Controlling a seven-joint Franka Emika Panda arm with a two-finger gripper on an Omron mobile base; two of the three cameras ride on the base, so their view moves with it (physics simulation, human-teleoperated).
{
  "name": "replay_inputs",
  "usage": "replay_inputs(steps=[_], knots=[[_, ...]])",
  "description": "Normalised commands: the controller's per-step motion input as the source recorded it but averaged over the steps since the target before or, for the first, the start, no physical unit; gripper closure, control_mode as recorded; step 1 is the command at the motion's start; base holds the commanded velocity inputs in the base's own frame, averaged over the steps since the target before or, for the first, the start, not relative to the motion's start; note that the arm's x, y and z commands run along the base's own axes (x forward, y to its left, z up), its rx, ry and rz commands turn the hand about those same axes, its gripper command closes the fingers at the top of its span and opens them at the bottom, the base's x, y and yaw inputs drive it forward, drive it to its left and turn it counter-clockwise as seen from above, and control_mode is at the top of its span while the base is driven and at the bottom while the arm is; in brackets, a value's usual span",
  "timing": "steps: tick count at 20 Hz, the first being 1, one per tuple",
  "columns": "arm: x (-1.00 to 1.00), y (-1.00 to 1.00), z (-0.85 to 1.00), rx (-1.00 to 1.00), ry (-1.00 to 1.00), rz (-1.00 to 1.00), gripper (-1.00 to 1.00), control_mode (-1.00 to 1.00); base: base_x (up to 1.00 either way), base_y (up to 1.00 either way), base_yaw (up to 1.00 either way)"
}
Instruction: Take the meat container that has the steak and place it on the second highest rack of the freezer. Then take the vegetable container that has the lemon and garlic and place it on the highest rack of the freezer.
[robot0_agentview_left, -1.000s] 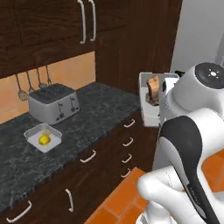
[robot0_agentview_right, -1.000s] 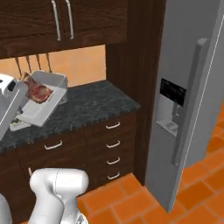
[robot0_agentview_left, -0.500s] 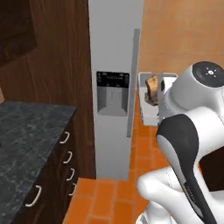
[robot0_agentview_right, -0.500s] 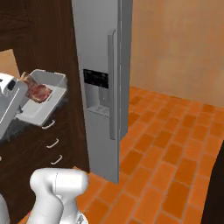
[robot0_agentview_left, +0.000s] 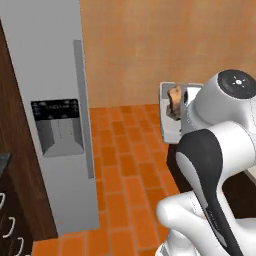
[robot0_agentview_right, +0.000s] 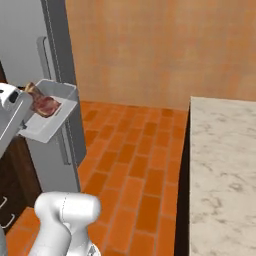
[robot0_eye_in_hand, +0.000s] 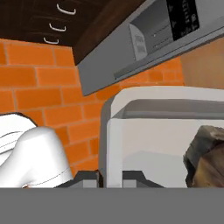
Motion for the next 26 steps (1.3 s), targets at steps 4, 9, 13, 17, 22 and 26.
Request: replay_inputs(steps=[4,9,13,17,22,26], knots=[[0.0,0.0,0.0,0.0,0.0,0.0,1.0,1.0,1.0,-0.42,-0.12],[0.0,0.0,0.0,0.0,0.0,0.0,1.0,1.0,0.88,-0.67,-0.08],[0.0,0.0,0.0,0.0,0.0,0.0,1.0,1.0,0.79,-0.62,-0.06],[0.0,0.0,0.0,0.0,0.0,0.0,1.0,1.0,0.99,-0.04,-0.08],[0.0,0.0,0.0,0.0,0.0,0.0,1.0,1.0,1.0,0.05,-0.08],[0.0,0.0,0.0,0.0,0.0,0.0,1.0,1.0,1.0,0.05,0.05]])
